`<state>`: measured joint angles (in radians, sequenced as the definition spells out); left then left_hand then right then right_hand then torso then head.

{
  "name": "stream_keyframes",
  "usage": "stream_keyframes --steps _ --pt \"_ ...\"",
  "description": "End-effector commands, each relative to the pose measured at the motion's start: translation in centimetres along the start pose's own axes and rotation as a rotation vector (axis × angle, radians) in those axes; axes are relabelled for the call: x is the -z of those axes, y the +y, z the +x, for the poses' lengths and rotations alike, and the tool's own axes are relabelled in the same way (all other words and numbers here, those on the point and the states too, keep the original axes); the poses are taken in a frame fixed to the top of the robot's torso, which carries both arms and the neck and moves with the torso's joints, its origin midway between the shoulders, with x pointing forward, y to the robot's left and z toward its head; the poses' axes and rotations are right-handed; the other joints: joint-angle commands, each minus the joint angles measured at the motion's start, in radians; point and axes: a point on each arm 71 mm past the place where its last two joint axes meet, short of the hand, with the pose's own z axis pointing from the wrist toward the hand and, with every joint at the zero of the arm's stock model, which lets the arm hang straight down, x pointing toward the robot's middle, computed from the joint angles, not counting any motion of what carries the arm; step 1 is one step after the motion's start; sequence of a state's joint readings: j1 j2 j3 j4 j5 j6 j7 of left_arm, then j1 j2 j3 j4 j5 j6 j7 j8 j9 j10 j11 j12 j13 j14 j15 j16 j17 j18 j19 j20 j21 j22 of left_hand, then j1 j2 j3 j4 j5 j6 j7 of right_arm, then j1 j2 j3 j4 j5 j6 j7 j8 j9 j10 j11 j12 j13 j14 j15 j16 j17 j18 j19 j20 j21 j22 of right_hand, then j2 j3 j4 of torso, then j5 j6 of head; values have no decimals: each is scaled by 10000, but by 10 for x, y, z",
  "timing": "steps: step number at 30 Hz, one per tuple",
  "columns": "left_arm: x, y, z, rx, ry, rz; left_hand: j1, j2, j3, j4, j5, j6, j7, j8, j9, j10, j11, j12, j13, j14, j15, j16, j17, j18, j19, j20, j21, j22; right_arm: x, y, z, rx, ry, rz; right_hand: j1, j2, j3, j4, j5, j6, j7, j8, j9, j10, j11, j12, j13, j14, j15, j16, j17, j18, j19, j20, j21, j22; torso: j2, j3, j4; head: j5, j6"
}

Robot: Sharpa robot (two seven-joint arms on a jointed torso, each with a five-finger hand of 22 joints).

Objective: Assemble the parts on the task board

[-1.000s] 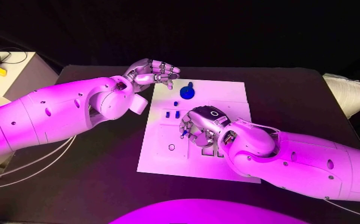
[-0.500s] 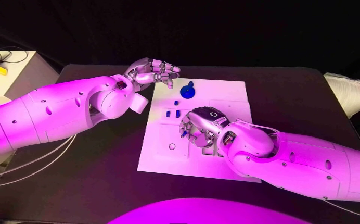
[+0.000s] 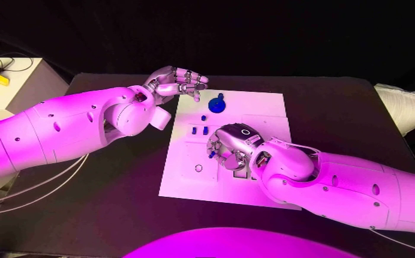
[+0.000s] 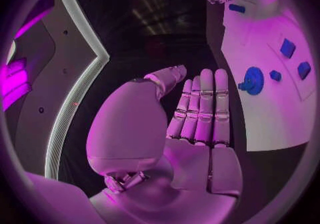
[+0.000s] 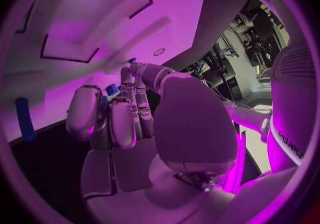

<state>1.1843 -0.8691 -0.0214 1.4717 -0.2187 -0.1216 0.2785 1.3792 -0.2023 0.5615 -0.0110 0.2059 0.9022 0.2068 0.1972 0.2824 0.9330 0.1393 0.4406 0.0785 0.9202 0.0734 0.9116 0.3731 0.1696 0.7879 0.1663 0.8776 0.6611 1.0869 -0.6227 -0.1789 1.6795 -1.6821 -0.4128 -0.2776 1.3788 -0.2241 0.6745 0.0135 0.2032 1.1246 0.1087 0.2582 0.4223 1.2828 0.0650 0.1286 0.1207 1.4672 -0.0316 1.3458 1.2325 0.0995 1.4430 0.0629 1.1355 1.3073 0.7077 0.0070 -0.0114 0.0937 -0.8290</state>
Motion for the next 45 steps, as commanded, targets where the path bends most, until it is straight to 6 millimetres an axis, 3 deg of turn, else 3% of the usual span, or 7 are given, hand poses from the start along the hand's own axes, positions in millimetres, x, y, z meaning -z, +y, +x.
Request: stream_keyframes --steps 1,19,22,24,31,34,45 --pt "-1 -1 2 26 166 57 15 121 -63 11 28 -38 2 -50 -14 -22 69 -64 -17 -2 46 -35 -9 128 37 65 -55 -8 0 1 3 143 182 -143 -20 88 44 18 33 5 46 70 21 276 -230 -37 18 343 -55 -25 1 -155 0 -7 -32 311 0 -4 1 -15 1" --pt "0 -1 2 19 162 18 15 121 -63 11 28 -38 2 -50 -14 -22 69 -64 -17 -2 46 -35 -9 128 37 65 -55 -8 -2 4 10 213 618 -400 -266 49 -48 15 0 -186 118 4 59 97 -145 -271 -31 351 16 -6 7 -134 -69 39 -190 263 -4 -1 -9 -26 -28" --pt "0 -1 2 17 157 12 15 121 -63 11 28 -38 2 -50 -14 -22 69 -64 -17 -2 46 -35 -9 128 37 65 -55 -8 -2 4 10 139 651 -492 -518 -61 -203 86 105 -539 226 -191 14 -192 -15 -521 -102 361 125 54 70 -99 -170 124 -440 161 -7 -2 -10 -23 -31" --pt "0 -1 2 14 146 3 15 121 -63 11 28 -38 2 -50 -14 -22 69 -64 -17 -2 46 -35 -9 128 37 65 -55 -8 -2 4 10 56 646 -572 -666 -196 -277 119 98 -843 318 -394 -58 -503 99 -644 -179 214 230 -249 -381 22 -434 216 -1161 -185 -4 1 -14 -12 -35" --pt "0 -1 1 4 128 -45 15 121 -63 11 28 -38 2 -50 -14 -22 69 -64 -17 -2 46 -35 -9 128 37 65 -55 -8 0 1 8 -193 310 -541 -827 -403 -497 155 -31 -1274 387 -691 -162 -1149 239 -600 -322 -124 354 -740 -1095 204 -869 352 -2251 -702 -3 4 -6 -16 -52" --pt "1 -1 1 -3 116 -65 15 121 -63 11 28 -38 2 -50 -14 -22 69 -64 -17 -2 46 -35 -9 128 37 65 -55 -8 2 -2 6 -310 88 -423 -786 -418 -618 146 -12 -1438 454 -808 -202 -1572 327 -537 -397 -353 432 -1015 -1501 304 -1129 427 -2905 -1016 -2 4 0 -27 -50" --pt "2 0 -1 -10 107 -107 16 134 -76 9 29 -45 5 -59 -19 -30 72 -63 -28 9 49 -58 -20 131 47 70 -74 -21 11 -10 -1 -584 -593 -155 -686 -427 -953 148 -7 -1707 508 -1004 -277 -2160 400 -303 -458 -551 503 -1142 -1790 381 -1312 512 -3410 -1247 4 24 -8 -13 -29"
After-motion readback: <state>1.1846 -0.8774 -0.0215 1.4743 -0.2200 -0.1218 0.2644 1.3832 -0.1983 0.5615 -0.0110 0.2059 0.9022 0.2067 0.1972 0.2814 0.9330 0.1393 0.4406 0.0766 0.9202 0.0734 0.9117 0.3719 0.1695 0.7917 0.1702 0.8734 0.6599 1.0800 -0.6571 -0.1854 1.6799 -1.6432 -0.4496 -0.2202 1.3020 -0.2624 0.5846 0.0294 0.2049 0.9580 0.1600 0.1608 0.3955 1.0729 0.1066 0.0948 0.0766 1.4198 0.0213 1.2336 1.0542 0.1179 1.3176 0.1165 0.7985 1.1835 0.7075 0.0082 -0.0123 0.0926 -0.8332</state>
